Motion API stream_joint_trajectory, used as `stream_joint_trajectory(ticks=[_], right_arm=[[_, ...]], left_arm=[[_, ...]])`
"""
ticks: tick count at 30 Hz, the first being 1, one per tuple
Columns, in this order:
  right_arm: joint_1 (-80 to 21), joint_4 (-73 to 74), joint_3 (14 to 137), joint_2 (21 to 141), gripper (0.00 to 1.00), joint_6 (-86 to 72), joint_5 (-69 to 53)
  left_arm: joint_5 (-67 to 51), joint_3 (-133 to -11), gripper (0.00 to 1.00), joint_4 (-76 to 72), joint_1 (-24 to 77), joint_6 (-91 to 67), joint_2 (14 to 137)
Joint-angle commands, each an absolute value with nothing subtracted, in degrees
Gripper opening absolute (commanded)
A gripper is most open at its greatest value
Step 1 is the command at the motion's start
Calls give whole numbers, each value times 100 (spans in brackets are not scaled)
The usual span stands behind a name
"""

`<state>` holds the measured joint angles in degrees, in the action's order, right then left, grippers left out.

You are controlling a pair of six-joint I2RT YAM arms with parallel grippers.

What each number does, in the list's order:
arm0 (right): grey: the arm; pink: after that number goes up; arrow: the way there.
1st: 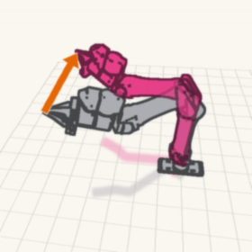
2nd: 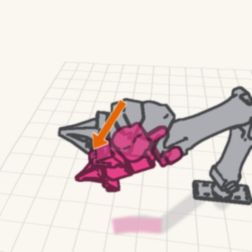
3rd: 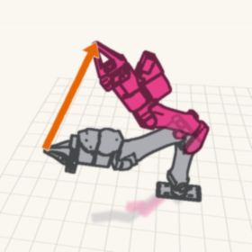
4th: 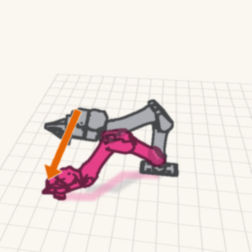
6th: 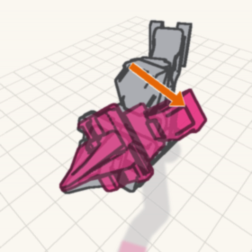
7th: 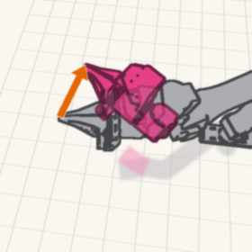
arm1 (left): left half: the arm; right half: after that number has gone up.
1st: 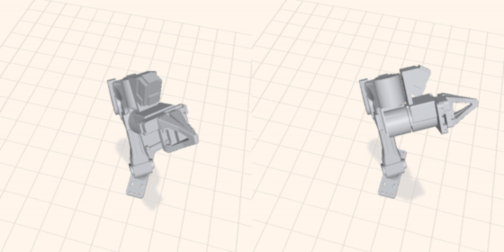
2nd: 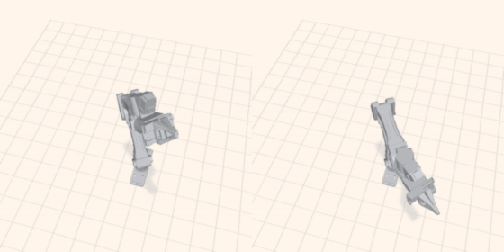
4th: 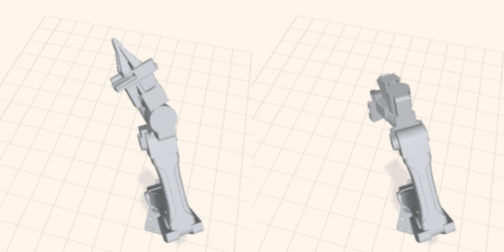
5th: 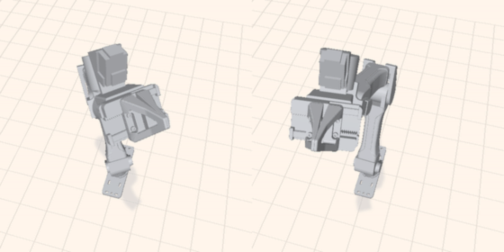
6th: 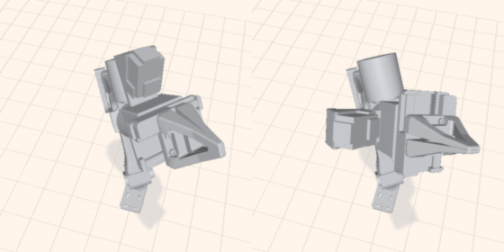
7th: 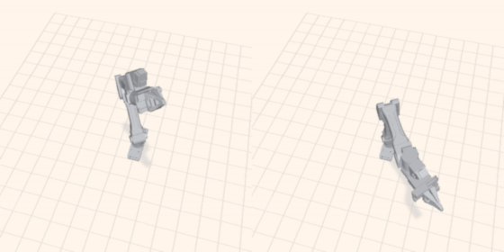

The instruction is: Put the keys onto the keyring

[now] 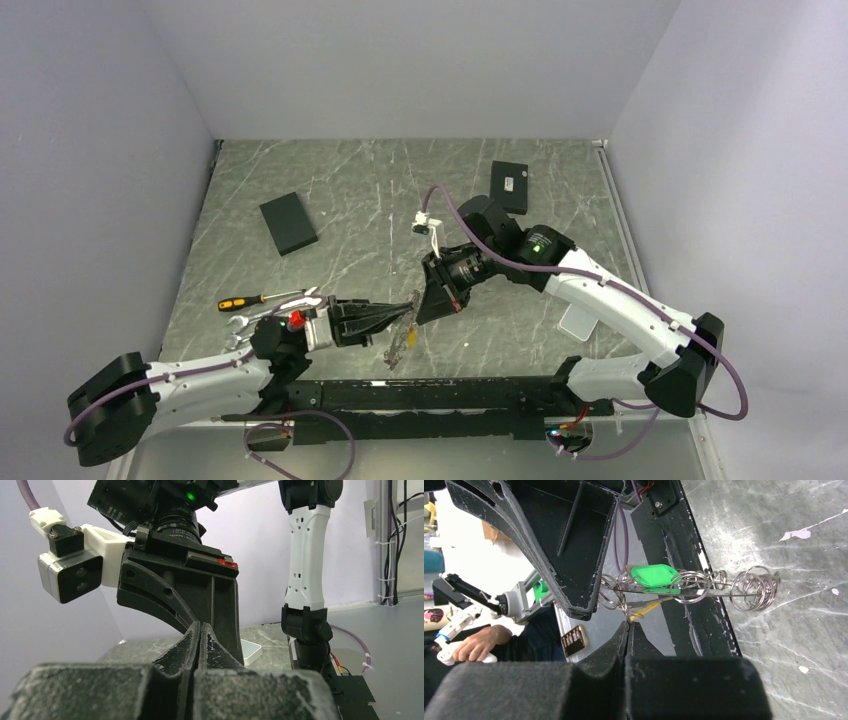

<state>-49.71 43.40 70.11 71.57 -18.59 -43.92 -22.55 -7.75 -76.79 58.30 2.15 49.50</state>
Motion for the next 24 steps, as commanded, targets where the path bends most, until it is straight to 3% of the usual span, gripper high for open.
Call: stream_joint_trajectory(ticks=[1,24], right_arm=[[-5018,4559,7093,7050,0,-1698,-4371],[-5304,4966,7468,7252,0,-439,-4321]], left_arm=[[-2225,-1044,0,-7785,5801,295,4676],[-2787,-1261,0,-7285,5796,155,4690]])
